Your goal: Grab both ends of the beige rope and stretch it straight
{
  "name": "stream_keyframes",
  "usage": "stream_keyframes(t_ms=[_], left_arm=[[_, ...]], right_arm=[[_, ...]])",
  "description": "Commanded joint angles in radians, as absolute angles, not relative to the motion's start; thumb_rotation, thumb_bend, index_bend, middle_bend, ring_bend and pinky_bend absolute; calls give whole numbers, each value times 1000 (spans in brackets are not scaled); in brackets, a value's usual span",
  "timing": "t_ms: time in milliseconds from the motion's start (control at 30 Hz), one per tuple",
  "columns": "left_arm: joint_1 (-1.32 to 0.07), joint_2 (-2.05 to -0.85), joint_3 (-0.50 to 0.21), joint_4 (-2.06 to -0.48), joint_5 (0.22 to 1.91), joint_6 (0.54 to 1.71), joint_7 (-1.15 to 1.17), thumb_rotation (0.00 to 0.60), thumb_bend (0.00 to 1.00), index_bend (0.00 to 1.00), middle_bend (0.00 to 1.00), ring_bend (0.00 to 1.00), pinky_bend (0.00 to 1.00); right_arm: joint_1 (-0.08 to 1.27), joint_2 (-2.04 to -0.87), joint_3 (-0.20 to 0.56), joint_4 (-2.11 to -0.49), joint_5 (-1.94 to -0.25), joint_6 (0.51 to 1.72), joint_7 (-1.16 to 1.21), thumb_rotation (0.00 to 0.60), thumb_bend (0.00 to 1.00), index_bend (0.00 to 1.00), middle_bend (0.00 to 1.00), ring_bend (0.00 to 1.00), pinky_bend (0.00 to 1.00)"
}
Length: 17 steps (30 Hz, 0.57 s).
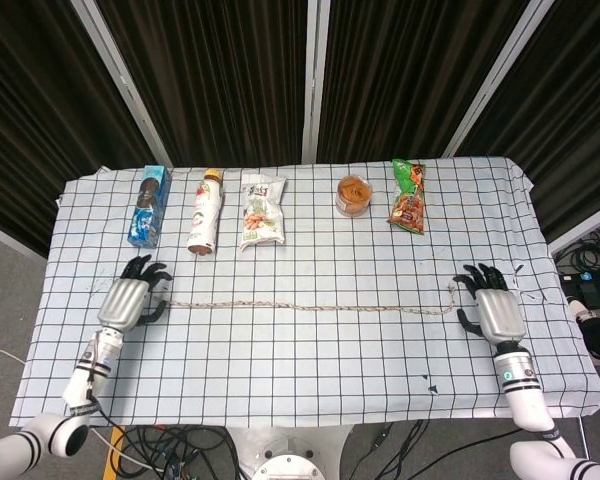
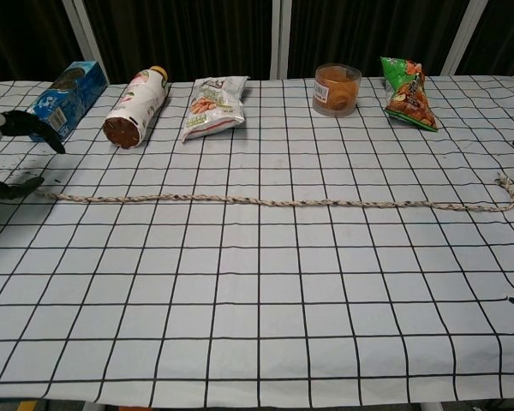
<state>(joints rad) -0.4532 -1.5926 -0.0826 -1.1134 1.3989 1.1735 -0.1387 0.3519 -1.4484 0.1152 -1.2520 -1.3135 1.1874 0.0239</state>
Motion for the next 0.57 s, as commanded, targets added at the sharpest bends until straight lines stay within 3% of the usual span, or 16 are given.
stream_keyframes(t_ms=[33,300,567], left_arm=[[-413,-1501,-115,-1202,1392,1257,-140,600,332,287,155,11,10],[-285,-1295,-110,-1359,1354,1382,-89,600,323,287,155,11,10],[-145,-1224,-59,-1488,1389,1554,-32,600,305,287,155,11,10]], right_arm=[[315,-1355,128,-1346,-1341,1257,50,600,345,205,113,0,0],[206,-1161,110,-1515,-1407,1423,67,600,353,155,130,0,0],[111,-1075,67,-1600,-1473,1539,102,600,354,140,118,0,0]])
